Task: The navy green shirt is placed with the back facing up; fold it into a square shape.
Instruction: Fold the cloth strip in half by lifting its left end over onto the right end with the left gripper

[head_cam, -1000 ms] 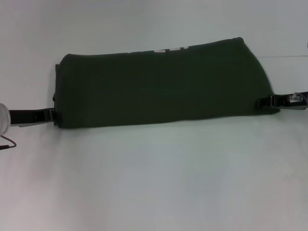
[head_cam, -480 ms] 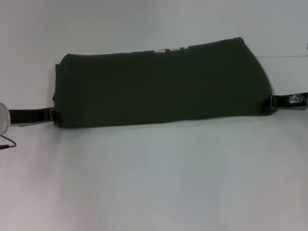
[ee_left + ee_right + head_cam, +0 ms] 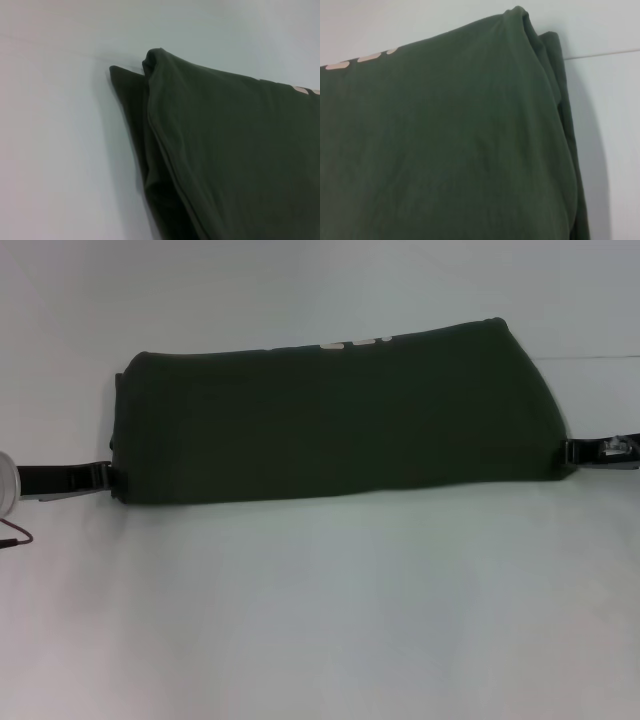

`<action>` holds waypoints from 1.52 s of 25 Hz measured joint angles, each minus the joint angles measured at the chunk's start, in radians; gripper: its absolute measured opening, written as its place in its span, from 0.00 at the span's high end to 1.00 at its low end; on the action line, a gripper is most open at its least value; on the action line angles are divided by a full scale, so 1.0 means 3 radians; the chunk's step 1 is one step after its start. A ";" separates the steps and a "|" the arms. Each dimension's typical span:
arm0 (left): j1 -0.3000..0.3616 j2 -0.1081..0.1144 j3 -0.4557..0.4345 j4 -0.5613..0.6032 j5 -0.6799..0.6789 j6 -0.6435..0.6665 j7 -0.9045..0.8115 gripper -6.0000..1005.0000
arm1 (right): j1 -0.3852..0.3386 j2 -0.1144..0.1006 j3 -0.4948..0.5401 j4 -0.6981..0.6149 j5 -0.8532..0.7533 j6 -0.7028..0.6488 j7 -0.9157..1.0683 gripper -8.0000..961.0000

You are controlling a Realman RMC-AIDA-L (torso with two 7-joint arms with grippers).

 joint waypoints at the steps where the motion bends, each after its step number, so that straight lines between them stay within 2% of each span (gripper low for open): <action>1: 0.0000 0.0005 0.0000 0.0001 0.0000 0.0021 -0.0001 0.97 | -0.0007 -0.0004 0.0000 -0.0009 0.0000 -0.0024 0.0000 0.95; 5: 0.0004 0.0029 -0.0007 0.0063 0.0001 0.0205 -0.0020 0.97 | -0.0068 -0.0024 0.0021 -0.0107 0.0003 -0.0233 0.0000 0.98; 10: 0.0029 0.0082 -0.0013 0.0205 0.0022 0.0521 -0.0083 0.97 | -0.0260 -0.0025 0.0068 -0.0462 0.0026 -0.0688 0.0057 0.98; 19: 0.0030 0.0126 -0.0026 0.0376 0.0404 0.1010 -0.0232 0.97 | -0.0650 0.0088 0.0302 -0.0980 0.0030 -0.1346 0.0070 0.97; 27: 0.0045 0.0192 -0.0099 0.0538 0.0608 0.1510 -0.0276 0.97 | -0.1056 0.0284 0.0481 -0.1603 0.0026 -0.1853 0.0089 0.97; 30: 0.0047 0.0207 -0.0153 0.0564 0.0692 0.1672 -0.0277 0.97 | -0.1163 0.0329 0.0543 -0.1728 0.0030 -0.1996 0.0094 0.97; 33: 0.0053 0.0211 -0.0170 0.0586 0.0705 0.1762 -0.0277 0.97 | -0.1213 0.0354 0.0614 -0.1771 0.0031 -0.2101 0.0081 0.97; 38: 0.0057 0.0211 -0.0181 0.0591 0.0708 0.1777 -0.0311 0.97 | -0.1220 0.0351 0.0647 -0.1769 0.0031 -0.2132 0.0078 0.97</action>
